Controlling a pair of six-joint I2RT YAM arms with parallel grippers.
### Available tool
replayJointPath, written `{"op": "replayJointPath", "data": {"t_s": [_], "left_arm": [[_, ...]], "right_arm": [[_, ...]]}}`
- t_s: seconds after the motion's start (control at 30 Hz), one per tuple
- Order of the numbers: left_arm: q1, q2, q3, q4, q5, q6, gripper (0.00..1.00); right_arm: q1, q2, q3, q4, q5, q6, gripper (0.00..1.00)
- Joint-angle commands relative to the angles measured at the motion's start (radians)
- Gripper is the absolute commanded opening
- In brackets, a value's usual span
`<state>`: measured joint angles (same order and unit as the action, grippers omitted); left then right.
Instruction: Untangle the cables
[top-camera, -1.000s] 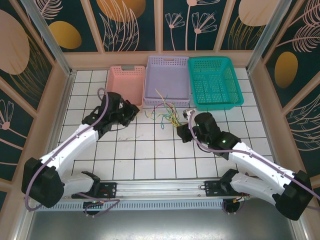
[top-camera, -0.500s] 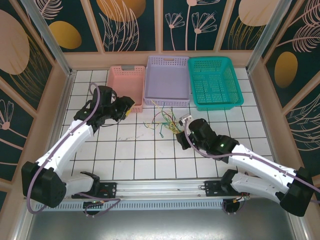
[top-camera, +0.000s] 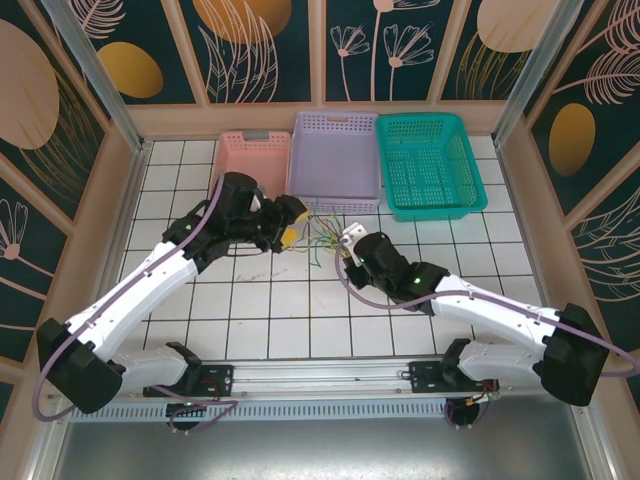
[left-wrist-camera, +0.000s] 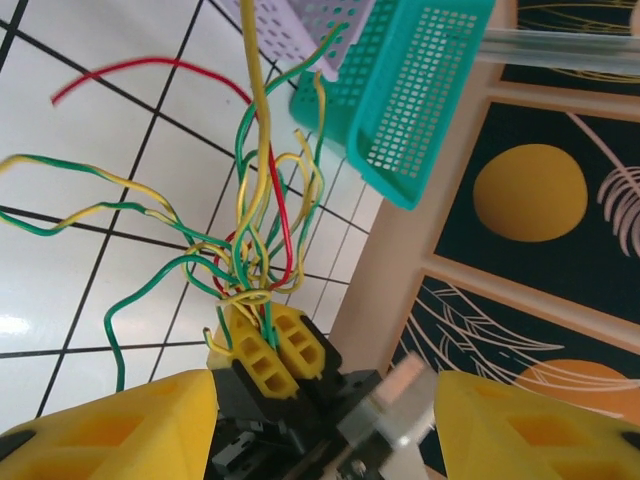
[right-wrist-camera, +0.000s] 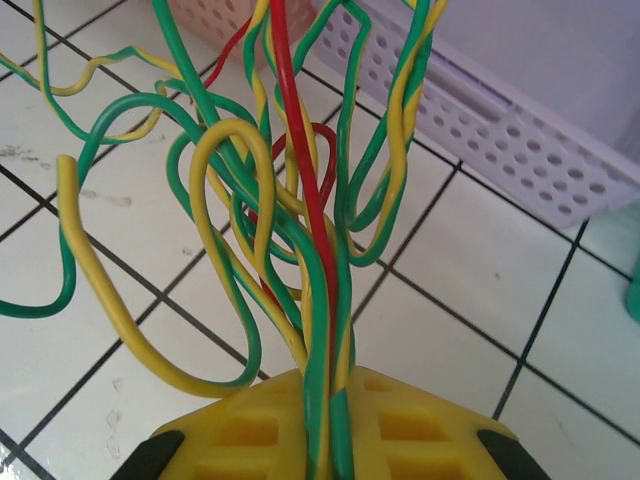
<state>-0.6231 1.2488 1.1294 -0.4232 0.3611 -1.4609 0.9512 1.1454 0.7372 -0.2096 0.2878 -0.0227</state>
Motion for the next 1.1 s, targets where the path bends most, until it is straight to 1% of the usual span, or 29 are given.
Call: {"op": "replayJointPath", "data": {"t_s": [0.0, 0.13, 0.23, 0.33, 0.4, 0.43, 0.5, 0.6, 0.63, 0.7, 0.73, 0.77, 0.83, 0.87, 0.93, 1.03, 1.07], "left_arm": [[-0.016, 0.056, -0.001, -0.015, -0.009, -0.02, 0.6], [-0.029, 0.104, 0.002, -0.012, -0.034, 0.029, 0.6], [-0.032, 0.151, 0.022, -0.048, -0.042, 0.092, 0.59], [-0.033, 0.186, 0.032, -0.09, -0.067, 0.16, 0.54], [-0.033, 0.201, 0.026, -0.097, -0.077, 0.191, 0.48], [-0.035, 0.209, 0.024, -0.107, -0.092, 0.211, 0.42], [-0.035, 0.219, 0.028, -0.132, -0.124, 0.243, 0.3], [-0.035, 0.212, 0.027, -0.146, -0.183, 0.271, 0.06], [-0.034, 0.205, 0.027, -0.144, -0.204, 0.272, 0.0], [-0.035, 0.186, 0.024, -0.134, -0.232, 0.27, 0.0], [-0.033, 0.175, 0.021, -0.12, -0.239, 0.264, 0.0], [-0.034, 0.165, 0.014, -0.106, -0.241, 0.253, 0.0], [-0.035, 0.151, -0.007, -0.07, -0.227, 0.232, 0.0], [-0.034, 0.149, -0.015, -0.058, -0.222, 0.22, 0.0], [-0.034, 0.148, -0.024, -0.043, -0.209, 0.21, 0.0], [-0.034, 0.15, -0.021, -0.037, -0.209, 0.208, 0.0], [-0.035, 0.154, -0.018, -0.037, -0.206, 0.209, 0.0]], "right_arm": [[0.028, 0.007, 0.057, 0.088, -0.008, -0.034, 0.0], [0.049, 0.01, 0.073, 0.092, -0.084, -0.011, 0.0], [0.064, 0.006, 0.077, 0.089, -0.105, 0.014, 0.0], [0.068, -0.012, 0.076, 0.099, -0.142, 0.036, 0.0], [0.069, -0.027, 0.077, 0.105, -0.16, 0.053, 0.0], [0.069, -0.037, 0.074, 0.113, -0.172, 0.064, 0.0], [0.069, -0.057, 0.066, 0.123, -0.179, 0.079, 0.0], [0.07, -0.076, 0.058, 0.12, -0.202, 0.091, 0.0], [0.07, -0.079, 0.056, 0.114, -0.217, 0.096, 0.0], [0.067, -0.091, 0.044, 0.105, -0.232, 0.118, 0.0], [0.06, -0.103, 0.036, 0.099, -0.244, 0.136, 0.02], [0.041, -0.118, 0.027, 0.095, -0.265, 0.175, 0.11], [-0.022, -0.155, 0.01, 0.09, -0.352, 0.26, 0.3], [-0.063, -0.178, -0.002, 0.091, -0.403, 0.312, 0.37], [-0.13, -0.223, -0.021, 0.091, -0.477, 0.401, 0.49], [-0.206, -0.278, -0.047, 0.11, -0.576, 0.505, 0.63], [-0.221, -0.285, -0.052, 0.115, -0.591, 0.53, 0.65]]}}
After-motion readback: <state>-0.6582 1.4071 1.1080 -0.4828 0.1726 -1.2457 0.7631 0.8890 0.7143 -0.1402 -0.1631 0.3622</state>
